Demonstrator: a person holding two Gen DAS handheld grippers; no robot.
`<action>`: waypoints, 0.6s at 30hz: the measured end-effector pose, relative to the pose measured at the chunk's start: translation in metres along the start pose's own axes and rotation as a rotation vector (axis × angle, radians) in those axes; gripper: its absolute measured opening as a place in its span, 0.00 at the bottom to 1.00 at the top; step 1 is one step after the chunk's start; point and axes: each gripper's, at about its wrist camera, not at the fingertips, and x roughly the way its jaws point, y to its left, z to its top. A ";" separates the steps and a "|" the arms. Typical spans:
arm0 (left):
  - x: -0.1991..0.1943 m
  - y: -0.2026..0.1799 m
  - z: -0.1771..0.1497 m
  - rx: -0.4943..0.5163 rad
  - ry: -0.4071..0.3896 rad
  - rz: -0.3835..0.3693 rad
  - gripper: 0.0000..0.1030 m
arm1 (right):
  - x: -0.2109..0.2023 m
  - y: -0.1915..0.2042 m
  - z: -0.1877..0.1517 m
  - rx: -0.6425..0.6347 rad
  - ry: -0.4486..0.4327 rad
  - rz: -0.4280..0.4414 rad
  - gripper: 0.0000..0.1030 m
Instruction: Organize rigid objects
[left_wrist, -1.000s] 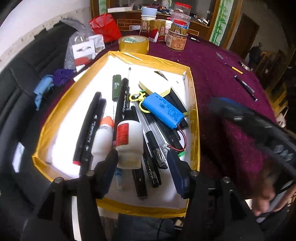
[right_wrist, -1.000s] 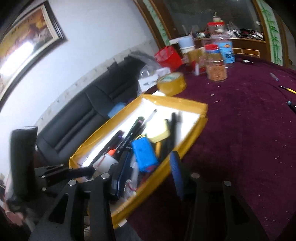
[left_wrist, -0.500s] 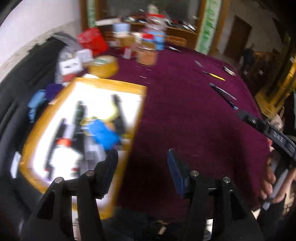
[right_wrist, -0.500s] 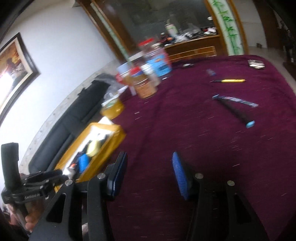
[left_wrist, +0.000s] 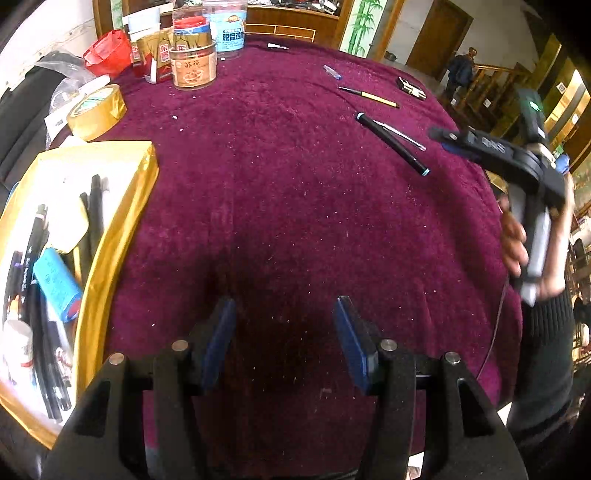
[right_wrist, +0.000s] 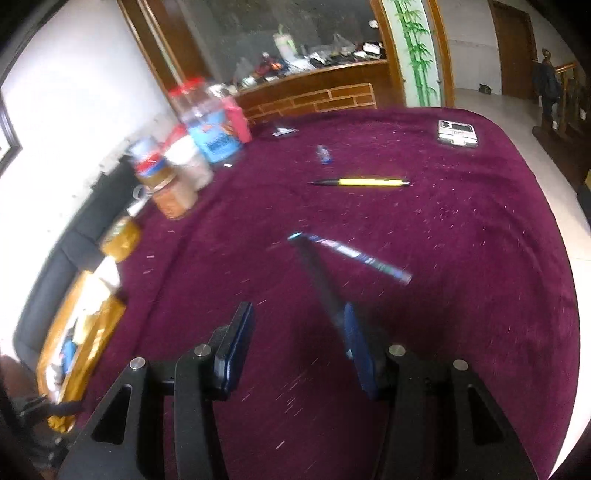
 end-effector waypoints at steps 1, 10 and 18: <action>0.002 0.001 0.001 0.001 0.002 -0.003 0.52 | 0.005 -0.003 0.003 0.010 0.008 -0.001 0.43; -0.005 0.021 0.000 0.005 -0.078 0.120 0.52 | -0.024 0.089 -0.048 -0.036 0.003 0.190 0.44; -0.048 0.069 -0.024 -0.035 -0.193 0.337 0.52 | -0.044 0.225 -0.108 -0.219 0.071 0.372 0.50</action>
